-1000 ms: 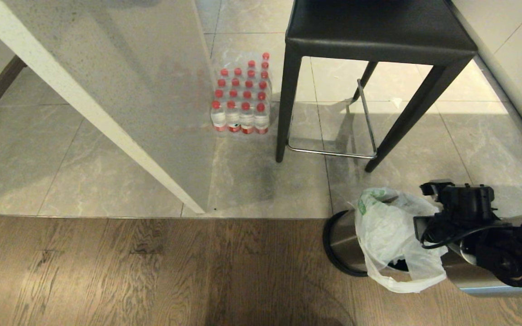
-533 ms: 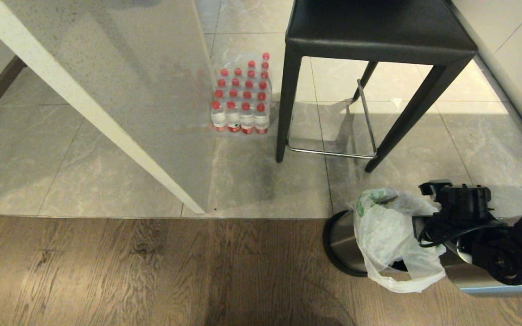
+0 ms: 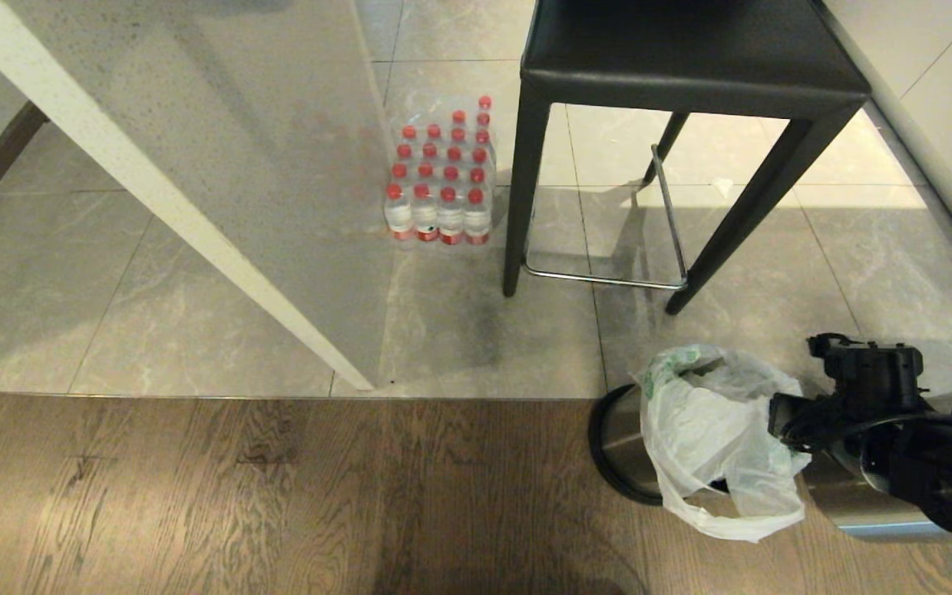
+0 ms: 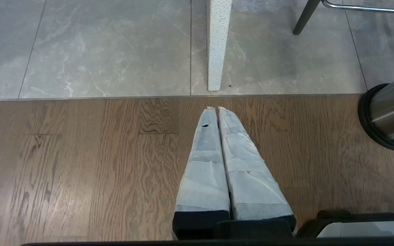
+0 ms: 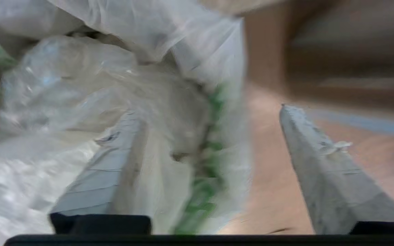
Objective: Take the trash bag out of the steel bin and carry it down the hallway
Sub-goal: Pick up the trash bag
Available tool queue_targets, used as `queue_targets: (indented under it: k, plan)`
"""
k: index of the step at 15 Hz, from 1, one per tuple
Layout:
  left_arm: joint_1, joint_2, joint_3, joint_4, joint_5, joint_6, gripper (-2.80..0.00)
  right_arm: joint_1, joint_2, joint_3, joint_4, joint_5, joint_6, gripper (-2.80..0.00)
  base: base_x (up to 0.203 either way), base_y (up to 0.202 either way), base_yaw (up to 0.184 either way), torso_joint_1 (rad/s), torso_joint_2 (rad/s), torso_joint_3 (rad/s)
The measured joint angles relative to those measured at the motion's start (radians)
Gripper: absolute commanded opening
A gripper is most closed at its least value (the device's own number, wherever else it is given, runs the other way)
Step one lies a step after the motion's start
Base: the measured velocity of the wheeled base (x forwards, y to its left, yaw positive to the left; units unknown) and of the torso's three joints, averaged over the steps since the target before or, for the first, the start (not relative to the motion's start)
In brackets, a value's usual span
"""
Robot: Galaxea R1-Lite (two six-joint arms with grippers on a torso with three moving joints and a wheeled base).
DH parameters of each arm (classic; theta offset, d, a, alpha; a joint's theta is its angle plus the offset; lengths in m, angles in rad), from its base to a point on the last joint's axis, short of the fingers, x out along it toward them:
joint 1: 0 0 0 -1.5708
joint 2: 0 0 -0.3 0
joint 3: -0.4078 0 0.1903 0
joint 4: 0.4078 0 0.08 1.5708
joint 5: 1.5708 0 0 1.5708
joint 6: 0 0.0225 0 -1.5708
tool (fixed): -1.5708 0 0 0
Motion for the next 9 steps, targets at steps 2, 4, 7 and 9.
queue_targets:
  k: [2, 4, 7, 9]
  plan:
    - [0.000, 0.000, 0.000, 0.000, 0.000, 0.000, -2.80, 0.000, 0.029, -0.009, -0.008, 0.050, 0.109, 0.00, 0.000, 0.000, 0.000, 0.000, 0.00, 0.000]
    - [0.000, 0.000, 0.001, 0.000, 0.000, 0.000, -2.80, 0.000, 0.057, -0.032, -0.013, 0.086, 0.199, 0.00, 0.000, 0.000, 0.000, 0.000, 0.00, 0.000]
    - [0.000, 0.000, 0.001, 0.000, 0.000, 0.000, -2.80, -0.004, 0.089, -0.063, -0.018, 0.106, 0.255, 0.00, 0.000, 0.000, 0.000, 0.000, 0.00, 0.000]
    - [0.000, 0.000, 0.001, 0.000, 0.000, 0.001, -2.80, -0.003, 0.095, -0.069, -0.041, 0.108, 0.254, 0.00, 0.000, 0.000, 0.000, 0.000, 0.00, 0.000]
